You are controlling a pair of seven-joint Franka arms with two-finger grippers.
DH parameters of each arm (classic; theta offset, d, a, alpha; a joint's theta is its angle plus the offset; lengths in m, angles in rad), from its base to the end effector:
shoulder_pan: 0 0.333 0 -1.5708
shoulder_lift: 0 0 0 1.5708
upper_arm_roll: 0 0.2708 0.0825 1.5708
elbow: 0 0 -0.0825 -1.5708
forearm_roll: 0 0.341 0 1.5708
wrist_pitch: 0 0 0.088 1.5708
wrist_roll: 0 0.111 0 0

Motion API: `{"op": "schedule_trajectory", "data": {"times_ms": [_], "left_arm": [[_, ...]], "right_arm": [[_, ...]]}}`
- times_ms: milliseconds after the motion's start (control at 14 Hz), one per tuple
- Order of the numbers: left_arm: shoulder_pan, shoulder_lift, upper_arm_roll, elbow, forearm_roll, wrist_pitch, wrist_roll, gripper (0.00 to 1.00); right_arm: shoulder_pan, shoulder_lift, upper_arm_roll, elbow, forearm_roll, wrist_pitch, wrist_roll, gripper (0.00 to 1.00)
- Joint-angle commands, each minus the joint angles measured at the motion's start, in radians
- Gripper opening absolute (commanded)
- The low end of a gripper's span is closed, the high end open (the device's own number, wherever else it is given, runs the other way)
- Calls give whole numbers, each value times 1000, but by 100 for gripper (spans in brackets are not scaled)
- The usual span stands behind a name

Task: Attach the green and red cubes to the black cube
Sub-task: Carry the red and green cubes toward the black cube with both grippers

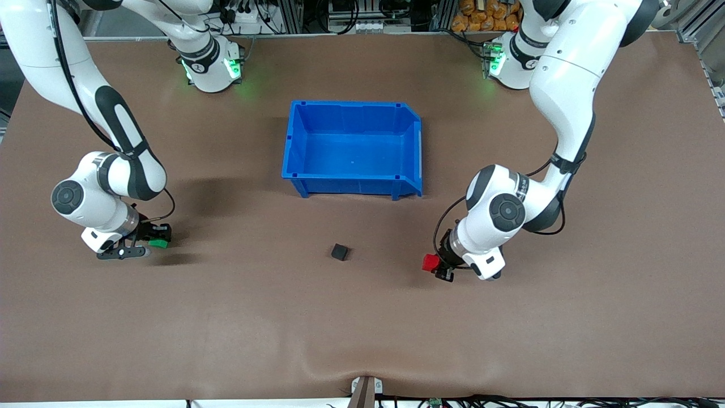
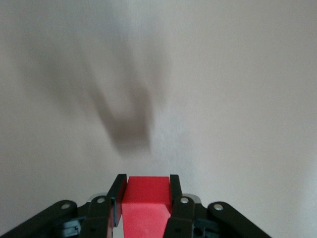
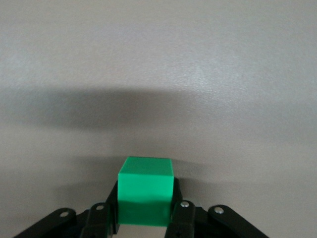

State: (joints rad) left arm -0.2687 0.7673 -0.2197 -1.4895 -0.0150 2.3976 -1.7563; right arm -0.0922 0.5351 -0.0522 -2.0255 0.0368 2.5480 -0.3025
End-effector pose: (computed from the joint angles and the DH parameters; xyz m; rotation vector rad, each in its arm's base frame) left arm 0.6007 -0.2915 0.2303 2.2873 1.8311 -0.1093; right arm 0.5460 -0.0801 0.1724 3.1309 0.2110 -0.0199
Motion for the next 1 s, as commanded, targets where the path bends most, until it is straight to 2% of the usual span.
{"op": "schedule_trajectory", "data": {"times_ms": [0,286,500,643,929], "left_arm": [[-49,65,11,122,-33,-44,-63,0],[-90,128,13,208,-52,-61,-142,0],[-136,173,14,261,-52,-51,-236,0],[-153,178,14,272,-52,-25,-284,0],[-194,222,20,272,-51,83,-368,0]], "right_arm": [[-8,-21,5,42,-2,-61,-140,0],[67,-18,8,132,-6,-64,-537,0],[223,-1,6,258,-12,-63,-807,0],[314,23,5,318,-15,-64,-885,0],[498,146,6,410,12,-64,-856,0]]}}
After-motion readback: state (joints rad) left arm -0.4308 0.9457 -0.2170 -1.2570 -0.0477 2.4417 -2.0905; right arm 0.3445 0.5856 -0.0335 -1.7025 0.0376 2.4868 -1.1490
